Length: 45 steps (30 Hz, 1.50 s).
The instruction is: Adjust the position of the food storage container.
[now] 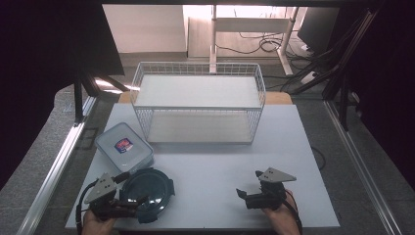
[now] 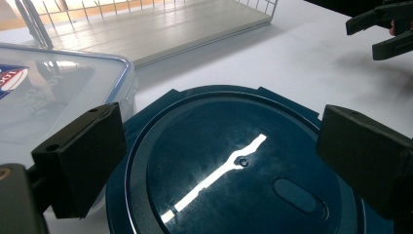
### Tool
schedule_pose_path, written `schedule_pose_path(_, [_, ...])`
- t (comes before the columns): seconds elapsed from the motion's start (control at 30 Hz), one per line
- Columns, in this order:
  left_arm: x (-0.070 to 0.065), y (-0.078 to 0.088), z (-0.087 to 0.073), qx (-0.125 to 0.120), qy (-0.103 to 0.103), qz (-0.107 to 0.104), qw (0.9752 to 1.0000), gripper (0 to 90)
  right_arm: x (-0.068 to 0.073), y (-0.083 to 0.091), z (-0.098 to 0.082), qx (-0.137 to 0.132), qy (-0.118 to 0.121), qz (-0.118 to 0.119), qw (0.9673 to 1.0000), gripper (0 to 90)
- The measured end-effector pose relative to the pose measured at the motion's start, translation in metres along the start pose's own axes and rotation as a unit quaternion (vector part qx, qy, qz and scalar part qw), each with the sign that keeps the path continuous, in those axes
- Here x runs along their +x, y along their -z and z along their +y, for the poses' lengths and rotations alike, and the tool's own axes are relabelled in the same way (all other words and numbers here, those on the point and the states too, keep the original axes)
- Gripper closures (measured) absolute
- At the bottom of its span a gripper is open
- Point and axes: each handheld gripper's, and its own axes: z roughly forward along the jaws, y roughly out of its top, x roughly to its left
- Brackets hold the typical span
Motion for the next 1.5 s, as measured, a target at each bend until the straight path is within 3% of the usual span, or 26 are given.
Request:
schedule_pose_path(0.7, [0.004,0.002,-0.001,-0.008,0.02,0.003,0.9998,4.0,0.001,-0.003,-0.002,0.015,0.002,-0.001,0.9999,4.0])
schedule_pose_path(0.9, [0.008,0.005,0.0,-0.011,0.038,0.006,0.9992,2.8,0.001,-0.005,-0.002,0.022,0.004,-0.001,0.9997,4.2])
schedule_pose_path(1.0, [0.011,0.007,0.0,-0.016,0.045,-0.006,0.9988,2.2,0.001,-0.005,-0.003,0.023,0.002,-0.002,0.9997,4.3])
schedule_pose_path(1.1, [0.012,0.009,0.001,-0.009,0.04,0.005,0.9991,5.4,0.001,-0.005,-0.002,0.023,0.002,-0.002,0.9997,4.3])
schedule_pose_path(1.2, [0.013,0.015,0.002,-0.005,0.029,0.027,0.9992,14.5,0.001,-0.005,-0.003,0.025,0.002,-0.002,0.9997,4.4])
schedule_pose_path(1.27, [0.016,0.022,0.002,-0.008,0.034,0.03,0.9989,24.3,0.001,-0.005,-0.003,0.027,0.003,-0.002,0.9996,4.5])
schedule_pose_path(1.33, [0.021,0.029,0.001,-0.01,0.045,0.025,0.9986,36.4,0.001,-0.005,-0.003,0.028,0.003,-0.002,0.9996,4.6])
schedule_pose_path(1.5, [0.031,0.044,-0.005,0.01,0.055,0.057,0.9968,70.6,0.001,-0.006,-0.003,0.029,0.006,-0.003,0.9996,4.9])
